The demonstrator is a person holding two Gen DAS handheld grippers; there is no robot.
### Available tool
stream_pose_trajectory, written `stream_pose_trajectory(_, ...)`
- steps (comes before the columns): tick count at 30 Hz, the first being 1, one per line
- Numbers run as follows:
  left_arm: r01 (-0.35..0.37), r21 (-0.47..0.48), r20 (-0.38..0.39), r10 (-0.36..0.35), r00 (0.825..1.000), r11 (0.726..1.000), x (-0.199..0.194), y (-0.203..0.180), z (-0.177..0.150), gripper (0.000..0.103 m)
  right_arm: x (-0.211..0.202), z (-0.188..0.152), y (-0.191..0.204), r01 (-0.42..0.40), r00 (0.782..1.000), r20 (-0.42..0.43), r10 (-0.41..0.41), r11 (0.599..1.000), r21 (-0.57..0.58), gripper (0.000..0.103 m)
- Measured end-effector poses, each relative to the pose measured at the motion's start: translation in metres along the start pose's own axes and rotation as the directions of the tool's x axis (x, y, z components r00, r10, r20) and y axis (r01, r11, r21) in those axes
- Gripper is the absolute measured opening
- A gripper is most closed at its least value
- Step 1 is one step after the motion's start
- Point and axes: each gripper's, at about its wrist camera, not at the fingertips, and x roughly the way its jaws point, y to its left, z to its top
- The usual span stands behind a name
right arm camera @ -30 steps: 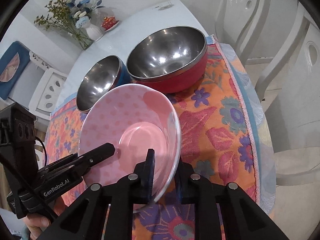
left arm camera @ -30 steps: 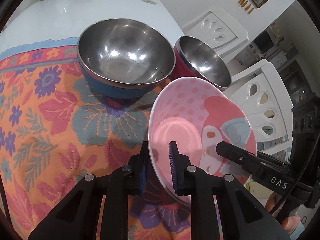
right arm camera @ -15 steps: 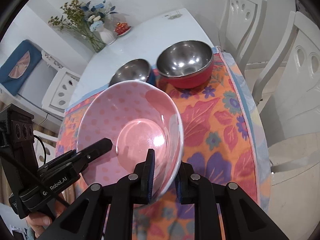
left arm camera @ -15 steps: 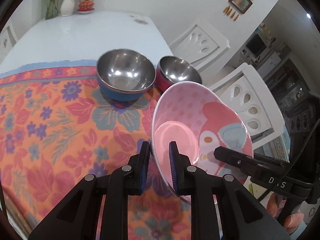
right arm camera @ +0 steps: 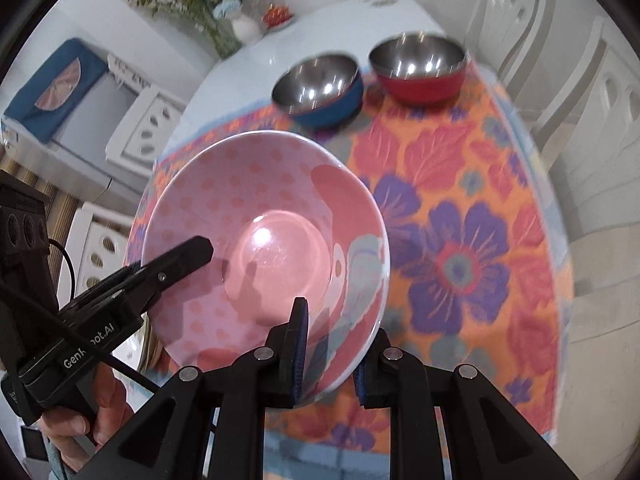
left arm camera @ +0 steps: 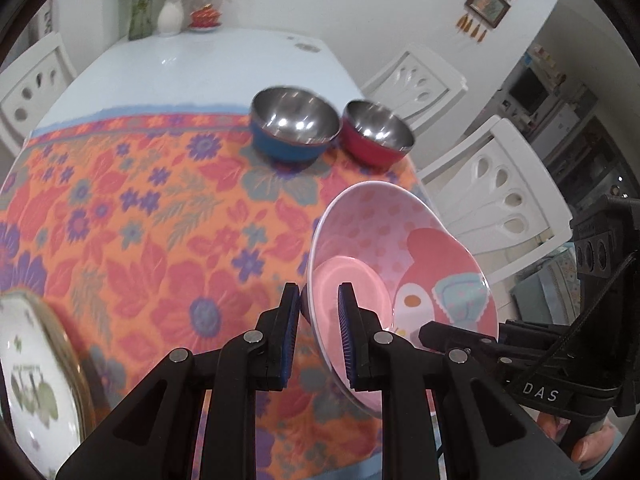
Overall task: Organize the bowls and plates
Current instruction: 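Carry the pink bowl with both grippers toward the tablecloth edge and lower it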
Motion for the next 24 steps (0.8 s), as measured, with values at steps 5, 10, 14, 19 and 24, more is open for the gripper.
stream_pose_trajectory(5, -0.004, -0.056, -0.029, 0.003, 1.0, 0.998, 0.002, 0.015, -0.023, 0.016, 0.012, -0.009, 0.005, 0.014, 0.999, -0.043, -0.014, 1.0, -0.014, 0.018)
stream_pose_trajectory(10, 0.001, -0.1, -0.069, -0.008, 0.998, 0.995, 0.012, 0.023, -0.044, 0.016, 0.027, -0.018, 0.002, 0.034, 0.994, -0.106, -0.034, 0.999, 0.006, 0.018)
stream_pose_trajectory(14, 0.006, -0.114, -0.083, -0.015, 0.996, 0.994, 0.017, 0.026, -0.051, 0.016, 0.032, -0.023, -0.001, 0.045, 0.99, -0.133, -0.042, 0.999, 0.017, 0.019)
stream_pose_trajectory(19, 0.001, -0.125, -0.089, -0.012, 0.996, 0.992, 0.019, 0.029, -0.054, 0.016, 0.032, -0.025, 0.003, 0.045, 0.99, -0.134, -0.043, 0.999, 0.012, 0.019)
stream_pose_trajectory(24, -0.012, -0.138, -0.098, -0.002, 0.995, 0.99, 0.019, 0.034, -0.055, 0.016, 0.03, -0.027, 0.005, 0.032, 0.991, -0.13, -0.03, 0.999, 0.011, 0.019)
